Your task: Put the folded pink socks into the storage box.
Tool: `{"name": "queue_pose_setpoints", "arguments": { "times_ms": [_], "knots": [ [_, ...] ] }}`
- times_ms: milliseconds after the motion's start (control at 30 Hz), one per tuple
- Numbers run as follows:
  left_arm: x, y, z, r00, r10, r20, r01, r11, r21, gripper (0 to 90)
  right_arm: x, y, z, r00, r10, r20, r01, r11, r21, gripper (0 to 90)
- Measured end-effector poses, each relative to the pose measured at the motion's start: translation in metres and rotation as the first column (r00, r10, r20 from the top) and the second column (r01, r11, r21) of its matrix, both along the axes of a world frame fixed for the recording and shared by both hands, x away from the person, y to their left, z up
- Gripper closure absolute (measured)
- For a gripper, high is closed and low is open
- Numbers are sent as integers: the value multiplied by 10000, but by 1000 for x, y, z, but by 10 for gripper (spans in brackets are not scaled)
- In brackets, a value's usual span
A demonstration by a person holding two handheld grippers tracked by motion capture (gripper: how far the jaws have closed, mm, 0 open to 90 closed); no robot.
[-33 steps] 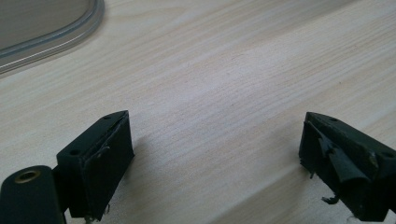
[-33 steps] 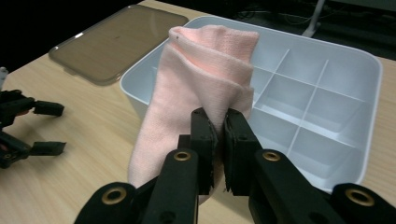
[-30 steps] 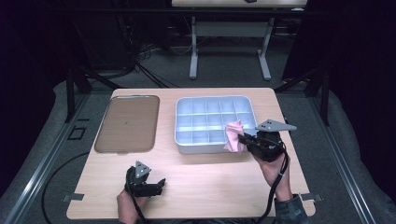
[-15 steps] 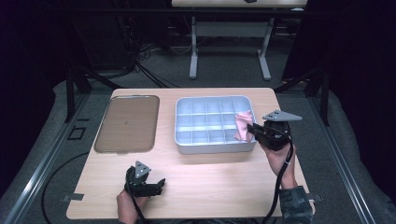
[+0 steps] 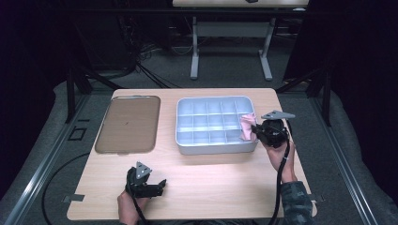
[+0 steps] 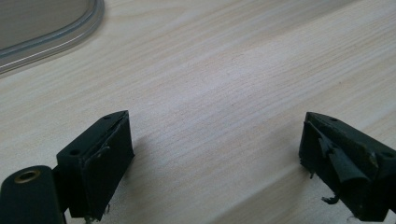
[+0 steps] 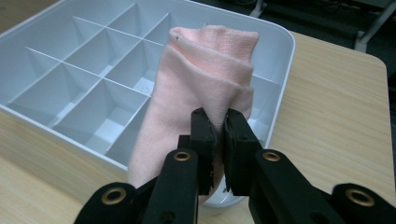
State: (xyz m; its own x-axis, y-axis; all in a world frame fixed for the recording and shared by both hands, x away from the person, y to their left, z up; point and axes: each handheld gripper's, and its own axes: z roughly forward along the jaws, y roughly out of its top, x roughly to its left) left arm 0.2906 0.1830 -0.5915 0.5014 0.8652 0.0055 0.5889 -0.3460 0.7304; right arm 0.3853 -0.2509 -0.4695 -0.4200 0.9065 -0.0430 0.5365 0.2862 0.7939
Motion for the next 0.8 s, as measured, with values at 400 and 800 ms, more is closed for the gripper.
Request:
{"name": "queue_pose_setpoints", "arguments": {
  "times_ms": [400, 800],
  "knots": [
    [0, 0, 0, 10000, 14, 5, -14, 10000, 4, 95, 18, 0, -20, 9971, -230, -729, 204, 9991, -359, 839],
    [0, 0, 0, 10000, 11, 4, -11, 10000, 2, 95, 29, 5, -35, 9875, -349, -1537, 223, 9963, -830, 838]
  ]
}}
